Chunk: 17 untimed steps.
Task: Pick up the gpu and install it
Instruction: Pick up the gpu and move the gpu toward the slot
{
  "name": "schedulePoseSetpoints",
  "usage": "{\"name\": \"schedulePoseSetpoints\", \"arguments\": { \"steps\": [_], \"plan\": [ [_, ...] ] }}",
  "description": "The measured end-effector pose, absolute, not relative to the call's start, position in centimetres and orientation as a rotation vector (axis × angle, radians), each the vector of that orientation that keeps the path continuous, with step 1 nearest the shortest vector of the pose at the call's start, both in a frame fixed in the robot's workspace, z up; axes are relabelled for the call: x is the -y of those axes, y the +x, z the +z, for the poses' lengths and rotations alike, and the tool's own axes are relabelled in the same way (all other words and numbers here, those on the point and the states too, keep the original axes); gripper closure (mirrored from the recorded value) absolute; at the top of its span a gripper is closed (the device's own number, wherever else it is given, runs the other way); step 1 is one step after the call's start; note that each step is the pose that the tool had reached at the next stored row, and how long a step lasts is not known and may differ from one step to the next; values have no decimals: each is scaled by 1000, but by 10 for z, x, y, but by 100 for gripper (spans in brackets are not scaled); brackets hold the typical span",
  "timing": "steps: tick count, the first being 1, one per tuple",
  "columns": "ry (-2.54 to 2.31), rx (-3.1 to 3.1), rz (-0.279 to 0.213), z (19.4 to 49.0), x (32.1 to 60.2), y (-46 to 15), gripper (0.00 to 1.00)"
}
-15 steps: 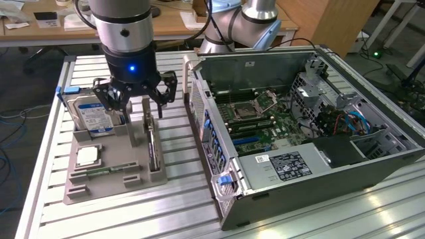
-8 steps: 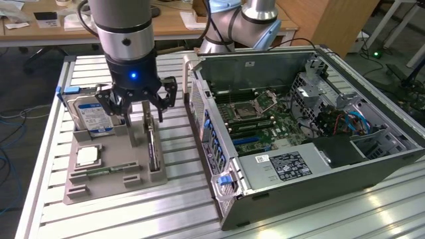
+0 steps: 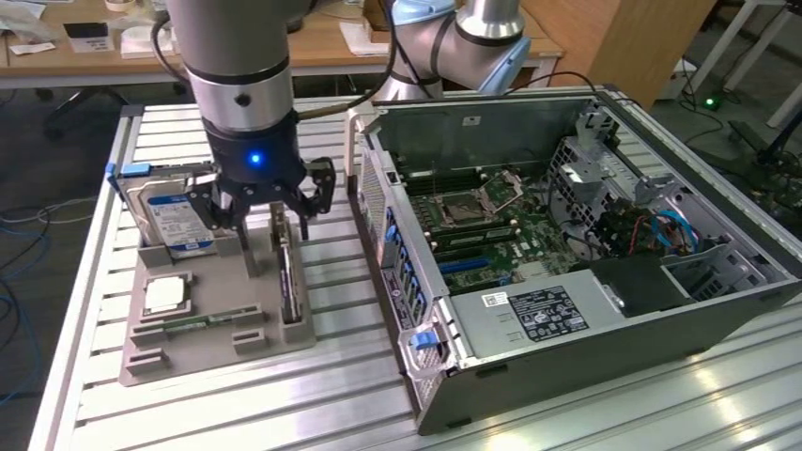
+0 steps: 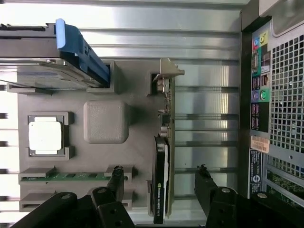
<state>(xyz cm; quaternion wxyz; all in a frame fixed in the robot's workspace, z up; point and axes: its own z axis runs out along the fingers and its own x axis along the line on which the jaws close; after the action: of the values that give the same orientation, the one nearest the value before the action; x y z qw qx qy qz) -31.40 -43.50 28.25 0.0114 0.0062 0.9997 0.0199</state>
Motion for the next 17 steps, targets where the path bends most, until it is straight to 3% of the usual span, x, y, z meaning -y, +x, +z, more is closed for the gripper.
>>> {"name": "schedulePoseSetpoints", "arguments": {
  "steps": [17],
  "plan": [
    [19,-3118,62,252,440,-311,29]
  ]
}}
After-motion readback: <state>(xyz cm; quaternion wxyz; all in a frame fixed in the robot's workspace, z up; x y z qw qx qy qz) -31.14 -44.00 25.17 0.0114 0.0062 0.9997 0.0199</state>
